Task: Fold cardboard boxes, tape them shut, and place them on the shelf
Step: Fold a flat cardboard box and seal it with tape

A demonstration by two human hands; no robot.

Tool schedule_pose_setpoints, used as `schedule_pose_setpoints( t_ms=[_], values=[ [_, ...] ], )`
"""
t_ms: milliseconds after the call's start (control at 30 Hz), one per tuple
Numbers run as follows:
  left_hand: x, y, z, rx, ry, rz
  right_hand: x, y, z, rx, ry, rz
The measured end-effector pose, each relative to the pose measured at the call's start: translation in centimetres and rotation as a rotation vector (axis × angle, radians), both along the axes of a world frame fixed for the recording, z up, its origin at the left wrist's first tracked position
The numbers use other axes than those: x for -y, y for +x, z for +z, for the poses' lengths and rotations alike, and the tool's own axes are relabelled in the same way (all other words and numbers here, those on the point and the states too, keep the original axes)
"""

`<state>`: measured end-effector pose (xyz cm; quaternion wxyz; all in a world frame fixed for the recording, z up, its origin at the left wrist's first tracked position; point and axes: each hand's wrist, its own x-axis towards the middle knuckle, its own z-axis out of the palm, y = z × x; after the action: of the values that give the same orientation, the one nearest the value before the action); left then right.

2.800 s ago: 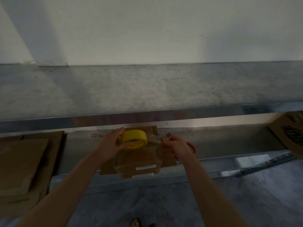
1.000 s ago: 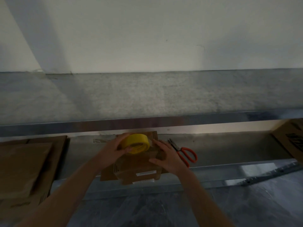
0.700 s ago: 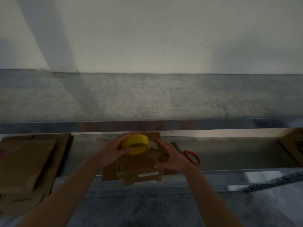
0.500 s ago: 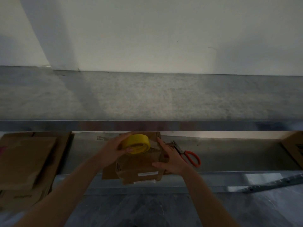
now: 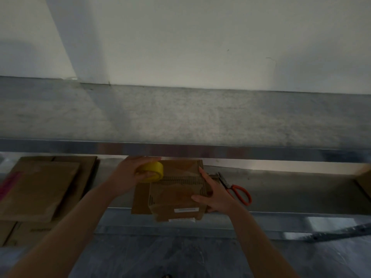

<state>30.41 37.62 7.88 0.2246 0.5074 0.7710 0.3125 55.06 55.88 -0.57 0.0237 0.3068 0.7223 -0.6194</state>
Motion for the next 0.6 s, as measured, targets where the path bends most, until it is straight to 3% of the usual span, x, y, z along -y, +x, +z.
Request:
schedule_pose_setpoints(
  t_ms=[200,600],
  values=[
    [2.1,-0.9,-1.6,0.072,-0.015,0.089,0.1,0.1,0.3,0.016,-0.011,0.01],
    [3.8,-4.0,-4.0,-0.045,-0.227,0.029,0.3,0.0,0.7,0.049,-0.015,0.01]
  ],
)
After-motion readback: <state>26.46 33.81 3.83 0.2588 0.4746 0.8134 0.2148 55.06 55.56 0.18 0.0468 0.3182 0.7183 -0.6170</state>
